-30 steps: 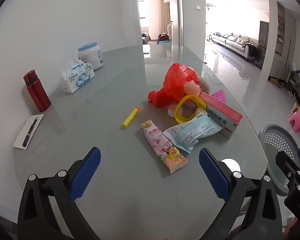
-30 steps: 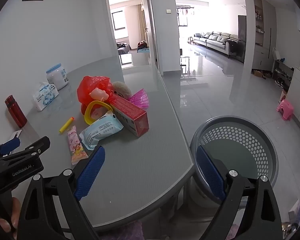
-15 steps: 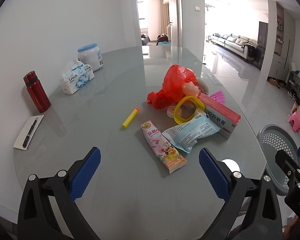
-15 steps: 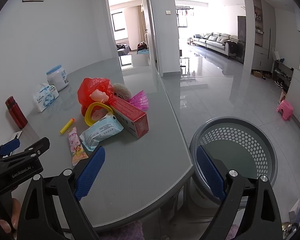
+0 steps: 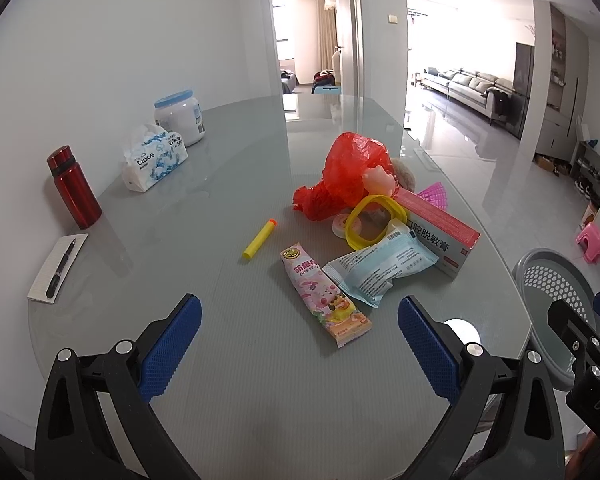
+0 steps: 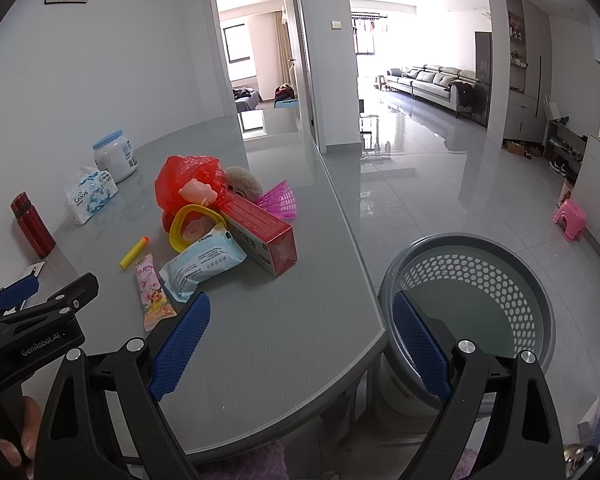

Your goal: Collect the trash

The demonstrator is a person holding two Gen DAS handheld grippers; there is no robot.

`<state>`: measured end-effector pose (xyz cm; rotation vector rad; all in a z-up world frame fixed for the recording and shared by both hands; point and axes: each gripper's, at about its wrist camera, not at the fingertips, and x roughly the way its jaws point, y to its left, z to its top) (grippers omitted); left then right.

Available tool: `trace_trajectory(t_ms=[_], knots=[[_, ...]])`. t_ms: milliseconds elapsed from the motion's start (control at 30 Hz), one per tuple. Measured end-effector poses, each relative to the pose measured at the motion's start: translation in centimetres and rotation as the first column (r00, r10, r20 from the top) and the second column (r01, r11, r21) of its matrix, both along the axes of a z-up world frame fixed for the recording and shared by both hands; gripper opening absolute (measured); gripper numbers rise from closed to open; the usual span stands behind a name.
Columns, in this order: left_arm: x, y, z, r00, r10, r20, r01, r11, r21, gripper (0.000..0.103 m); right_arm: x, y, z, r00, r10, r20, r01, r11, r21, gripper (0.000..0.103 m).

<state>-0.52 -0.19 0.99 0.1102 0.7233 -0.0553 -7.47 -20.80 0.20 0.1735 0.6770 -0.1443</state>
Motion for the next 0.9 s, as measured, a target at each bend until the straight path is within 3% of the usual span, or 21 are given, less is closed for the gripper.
trace_trajectory(t_ms=[900], knots=[[-0.11, -0.14, 0.27, 1.000, -0.002, 0.004, 0.002, 1.000, -0.002, 0.097, -0.04, -0.04, -0.10, 1.000, 0.000, 0.002, -0.001, 1.000, 0.003, 0.088]])
